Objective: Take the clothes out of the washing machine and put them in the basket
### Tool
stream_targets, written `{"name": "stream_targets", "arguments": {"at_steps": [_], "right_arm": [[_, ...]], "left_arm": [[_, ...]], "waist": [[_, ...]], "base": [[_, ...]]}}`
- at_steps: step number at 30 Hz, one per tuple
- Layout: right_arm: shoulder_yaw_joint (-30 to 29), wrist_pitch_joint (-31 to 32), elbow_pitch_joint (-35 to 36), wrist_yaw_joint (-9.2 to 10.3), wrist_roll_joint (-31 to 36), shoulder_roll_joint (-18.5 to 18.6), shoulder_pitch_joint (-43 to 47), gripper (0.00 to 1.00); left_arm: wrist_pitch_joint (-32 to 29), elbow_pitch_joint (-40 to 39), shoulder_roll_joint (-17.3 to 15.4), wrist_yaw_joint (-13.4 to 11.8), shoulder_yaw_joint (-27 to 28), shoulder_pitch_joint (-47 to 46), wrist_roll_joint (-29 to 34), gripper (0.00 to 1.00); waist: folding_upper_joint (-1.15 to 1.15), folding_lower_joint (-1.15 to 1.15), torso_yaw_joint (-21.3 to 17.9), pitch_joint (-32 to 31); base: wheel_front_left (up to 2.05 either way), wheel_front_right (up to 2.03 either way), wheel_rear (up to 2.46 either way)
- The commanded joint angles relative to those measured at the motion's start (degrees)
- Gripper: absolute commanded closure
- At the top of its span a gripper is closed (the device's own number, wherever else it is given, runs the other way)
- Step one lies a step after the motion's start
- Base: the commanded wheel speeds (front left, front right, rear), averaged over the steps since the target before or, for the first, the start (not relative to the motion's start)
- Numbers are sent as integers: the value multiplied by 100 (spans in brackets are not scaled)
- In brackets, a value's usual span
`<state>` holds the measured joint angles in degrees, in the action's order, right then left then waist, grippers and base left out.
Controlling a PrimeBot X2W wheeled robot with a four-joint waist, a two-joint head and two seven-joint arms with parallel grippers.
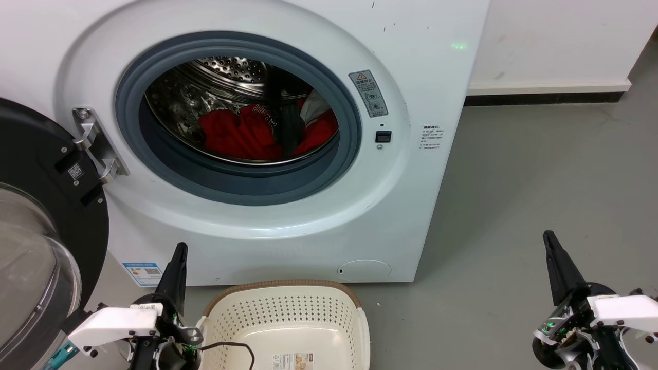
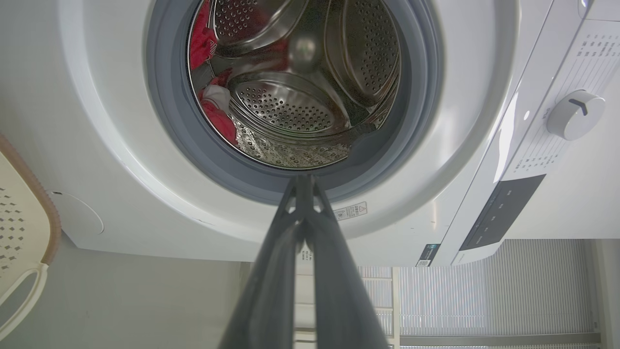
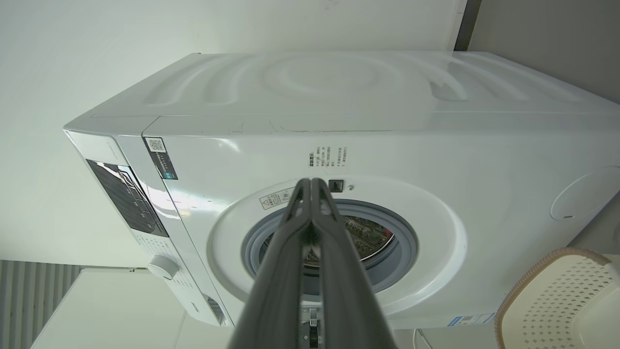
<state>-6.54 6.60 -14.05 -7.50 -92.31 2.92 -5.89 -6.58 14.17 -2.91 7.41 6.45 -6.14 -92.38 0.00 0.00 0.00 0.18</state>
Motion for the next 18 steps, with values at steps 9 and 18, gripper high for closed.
{"name": "stream_targets", "arguments": {"at_steps": [9,18], "right_arm": [[3,5,-7,3,-19,-7,-76,100],[3,5,-7,3,-19,-7,-76,100]], "left_arm": [[-9,-11,5,21,18,-30,-8,100],[-9,-11,5,21,18,-30,-8,100]], "waist": [[0,0,0,0],[0,0,0,0]], "base": [[0,0,0],[0,0,0]]}}
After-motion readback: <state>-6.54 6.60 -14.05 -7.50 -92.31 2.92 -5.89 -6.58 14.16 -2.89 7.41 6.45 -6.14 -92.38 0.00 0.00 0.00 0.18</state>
